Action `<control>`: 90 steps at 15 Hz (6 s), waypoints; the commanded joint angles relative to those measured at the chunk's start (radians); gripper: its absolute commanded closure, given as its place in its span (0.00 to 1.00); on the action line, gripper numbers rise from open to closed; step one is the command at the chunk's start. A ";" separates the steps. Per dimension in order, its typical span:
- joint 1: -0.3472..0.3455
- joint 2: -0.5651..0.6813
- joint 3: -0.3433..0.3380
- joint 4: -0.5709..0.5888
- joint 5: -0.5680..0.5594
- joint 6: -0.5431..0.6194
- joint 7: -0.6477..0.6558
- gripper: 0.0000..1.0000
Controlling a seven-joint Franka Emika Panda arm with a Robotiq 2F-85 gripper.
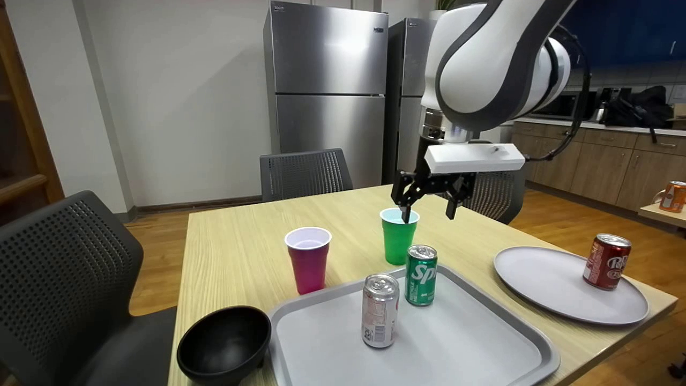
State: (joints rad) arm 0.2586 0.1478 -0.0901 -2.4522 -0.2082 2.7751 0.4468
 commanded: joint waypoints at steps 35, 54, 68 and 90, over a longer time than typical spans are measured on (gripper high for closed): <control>-0.544 -0.270 -0.143 -0.216 -0.024 -0.014 -0.383 0.00; -0.571 -0.105 -0.221 -0.115 0.028 -0.075 -0.316 0.00; -0.554 0.077 -0.209 0.009 0.207 -0.068 -0.354 0.00; -0.554 0.158 -0.192 0.035 0.247 -0.042 -0.366 0.42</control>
State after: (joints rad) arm -0.2900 0.2973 -0.2942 -2.4302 0.0108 2.7360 0.1062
